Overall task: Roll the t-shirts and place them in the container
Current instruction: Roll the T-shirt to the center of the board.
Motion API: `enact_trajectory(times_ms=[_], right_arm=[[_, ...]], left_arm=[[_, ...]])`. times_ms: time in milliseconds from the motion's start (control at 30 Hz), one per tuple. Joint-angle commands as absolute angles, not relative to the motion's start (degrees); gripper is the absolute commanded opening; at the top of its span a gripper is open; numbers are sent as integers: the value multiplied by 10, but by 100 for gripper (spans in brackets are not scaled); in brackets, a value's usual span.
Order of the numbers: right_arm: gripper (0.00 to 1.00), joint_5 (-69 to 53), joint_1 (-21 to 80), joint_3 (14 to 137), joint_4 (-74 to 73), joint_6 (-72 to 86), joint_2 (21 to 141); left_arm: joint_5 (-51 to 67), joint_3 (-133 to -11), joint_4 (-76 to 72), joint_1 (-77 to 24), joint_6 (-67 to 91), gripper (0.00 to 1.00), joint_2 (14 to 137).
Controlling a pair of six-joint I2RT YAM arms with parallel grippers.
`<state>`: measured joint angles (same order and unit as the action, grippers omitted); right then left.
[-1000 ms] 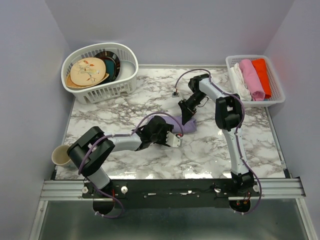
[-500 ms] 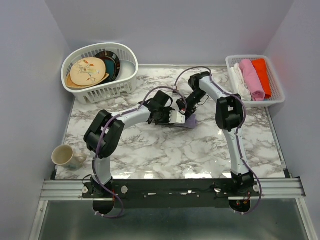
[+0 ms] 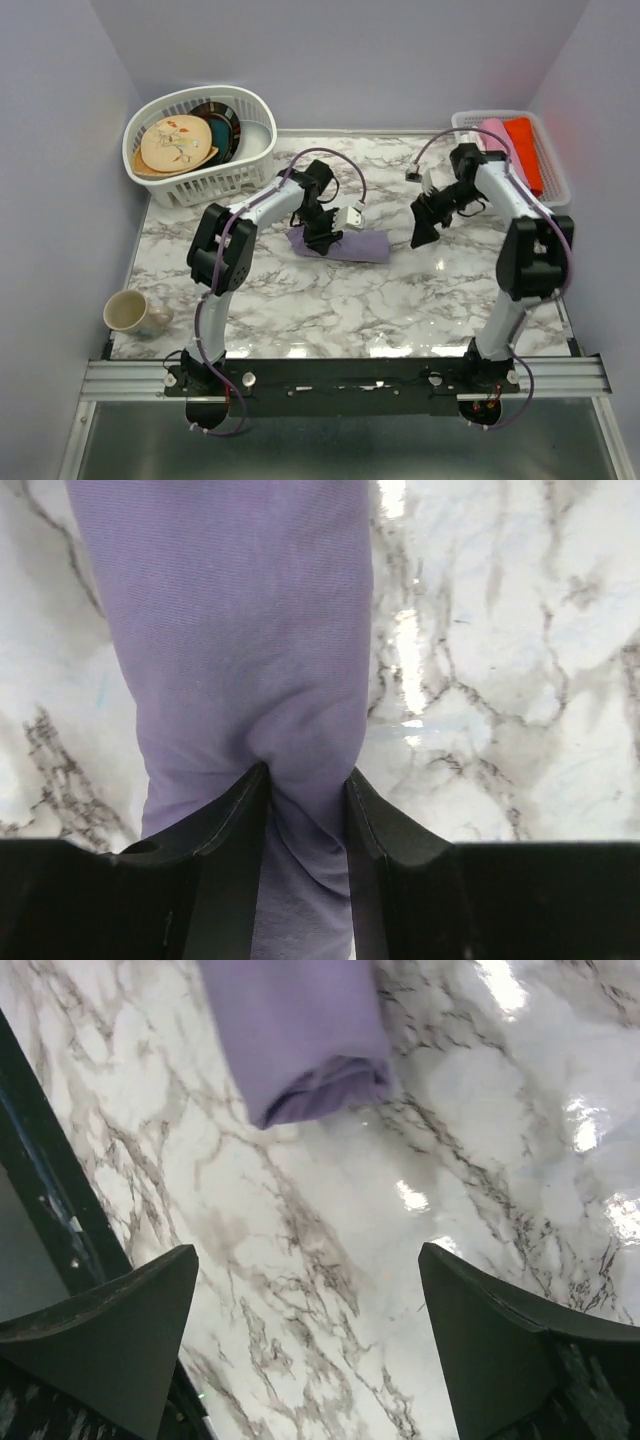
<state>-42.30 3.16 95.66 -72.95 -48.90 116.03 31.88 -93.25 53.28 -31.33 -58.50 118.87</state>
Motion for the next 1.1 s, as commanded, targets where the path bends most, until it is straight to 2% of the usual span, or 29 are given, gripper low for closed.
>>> enact_trajectory(times_ms=[0, 167, 300, 567, 1067], right_arm=[[100, -440, 60, 732, -517, -586, 932], [100, -392, 148, 571, -355, -621, 747], [100, -338, 234, 482, -232, -650, 697], [100, -277, 340, 419, -111, -670, 717], [100, -214, 392, 438, -40, -687, 871]], left_arm=[[403, -989, 699, -316, -588, 43, 1256], [437, -1048, 789, -314, -592, 44, 1310], [460, -1077, 806, -308, -577, 44, 1339], [546, -1114, 846, -285, -543, 44, 1375], [611, -1114, 868, -252, -523, 45, 1418]])
